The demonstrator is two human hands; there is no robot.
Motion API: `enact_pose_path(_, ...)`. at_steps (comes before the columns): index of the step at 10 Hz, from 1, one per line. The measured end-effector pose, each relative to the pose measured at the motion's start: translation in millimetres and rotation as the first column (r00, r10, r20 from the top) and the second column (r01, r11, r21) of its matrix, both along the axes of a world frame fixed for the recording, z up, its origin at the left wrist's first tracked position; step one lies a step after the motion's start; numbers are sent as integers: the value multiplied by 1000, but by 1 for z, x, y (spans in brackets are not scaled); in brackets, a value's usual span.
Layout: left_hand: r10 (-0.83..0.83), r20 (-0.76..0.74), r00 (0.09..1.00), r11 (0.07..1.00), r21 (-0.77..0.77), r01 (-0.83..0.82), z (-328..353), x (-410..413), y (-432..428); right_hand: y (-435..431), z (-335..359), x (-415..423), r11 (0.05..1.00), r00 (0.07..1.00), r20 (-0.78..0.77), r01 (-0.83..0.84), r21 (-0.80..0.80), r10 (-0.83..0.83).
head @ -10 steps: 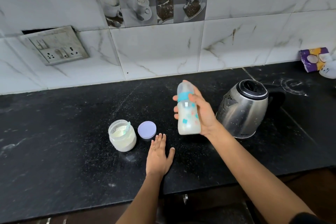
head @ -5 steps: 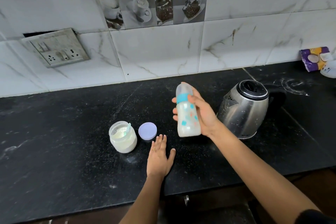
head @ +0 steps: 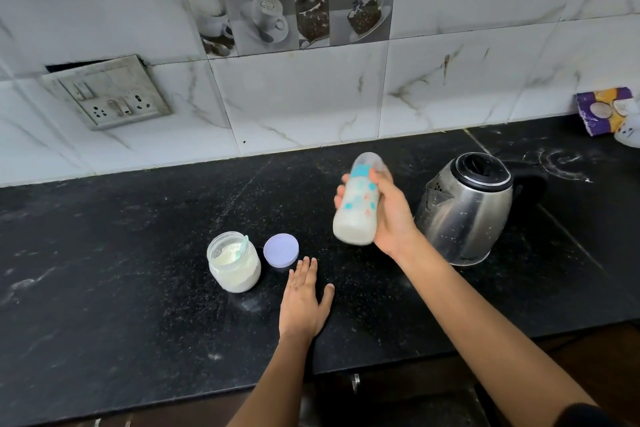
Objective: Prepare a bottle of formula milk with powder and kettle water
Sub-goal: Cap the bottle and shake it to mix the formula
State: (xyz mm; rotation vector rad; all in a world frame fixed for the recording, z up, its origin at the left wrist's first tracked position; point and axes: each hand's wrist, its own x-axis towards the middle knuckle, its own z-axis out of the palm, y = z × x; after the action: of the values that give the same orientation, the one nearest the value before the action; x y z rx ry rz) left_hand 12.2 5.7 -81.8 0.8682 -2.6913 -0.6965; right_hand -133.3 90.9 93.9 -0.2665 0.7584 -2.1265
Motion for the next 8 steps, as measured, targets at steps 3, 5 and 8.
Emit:
enact_pose_path(3, -2, 9, 1000, 1000, -3, 2, -1, 0, 0, 8, -2, -2, 987, 963, -217, -163, 7, 160)
enact_pose_path(5, 0, 7, 1000, 1000, 1, 0, -3, 0, 0, 8, -3, -8, 999, 1000, -7, -31, 35, 31)
enact_pose_path(8, 1, 6, 1000, 1000, -11, -1, -5, 0, -2, 5, 6, -13, 935, 911, 305, -183, -305, 278)
